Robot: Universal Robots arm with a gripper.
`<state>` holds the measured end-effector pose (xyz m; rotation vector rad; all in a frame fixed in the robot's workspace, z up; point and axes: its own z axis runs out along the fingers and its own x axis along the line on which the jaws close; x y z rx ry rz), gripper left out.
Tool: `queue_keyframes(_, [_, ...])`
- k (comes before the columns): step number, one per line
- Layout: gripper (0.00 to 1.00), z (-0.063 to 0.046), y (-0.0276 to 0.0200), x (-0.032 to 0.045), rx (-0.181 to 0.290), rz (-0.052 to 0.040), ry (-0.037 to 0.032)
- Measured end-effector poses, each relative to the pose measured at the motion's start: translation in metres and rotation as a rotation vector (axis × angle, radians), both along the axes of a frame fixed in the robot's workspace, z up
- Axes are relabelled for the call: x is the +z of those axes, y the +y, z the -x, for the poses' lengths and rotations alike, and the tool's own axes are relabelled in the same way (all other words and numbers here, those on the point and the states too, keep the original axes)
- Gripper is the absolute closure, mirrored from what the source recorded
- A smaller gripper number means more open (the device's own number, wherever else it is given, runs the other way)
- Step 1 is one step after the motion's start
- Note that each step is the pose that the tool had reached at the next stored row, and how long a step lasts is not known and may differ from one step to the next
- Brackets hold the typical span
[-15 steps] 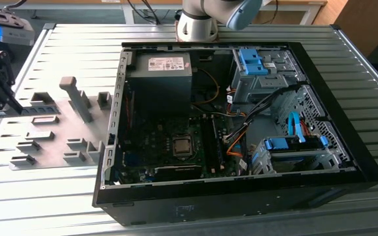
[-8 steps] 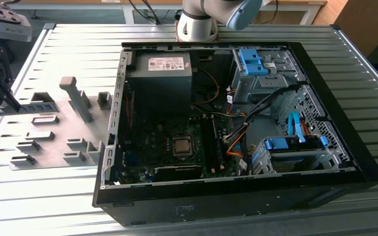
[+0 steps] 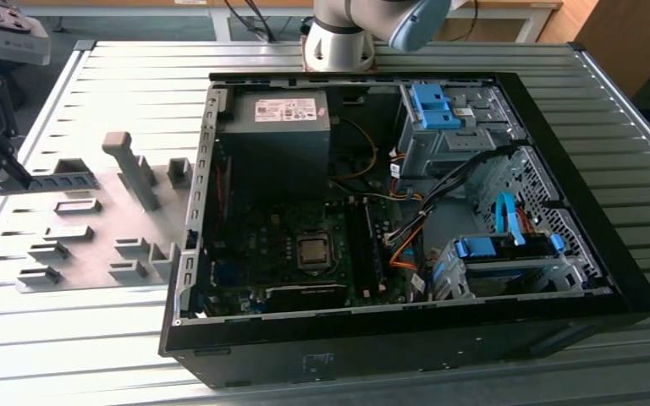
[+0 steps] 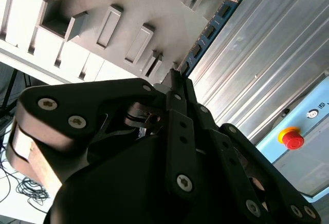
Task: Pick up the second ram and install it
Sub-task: 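Pick up the second ram and move it above second insertion slot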
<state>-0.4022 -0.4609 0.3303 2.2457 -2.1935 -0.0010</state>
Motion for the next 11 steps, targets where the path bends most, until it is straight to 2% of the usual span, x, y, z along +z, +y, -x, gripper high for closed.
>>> queue_keyframes(11, [0.86, 0.0, 0.0, 0.011, 0.0, -0.0001, -0.0002])
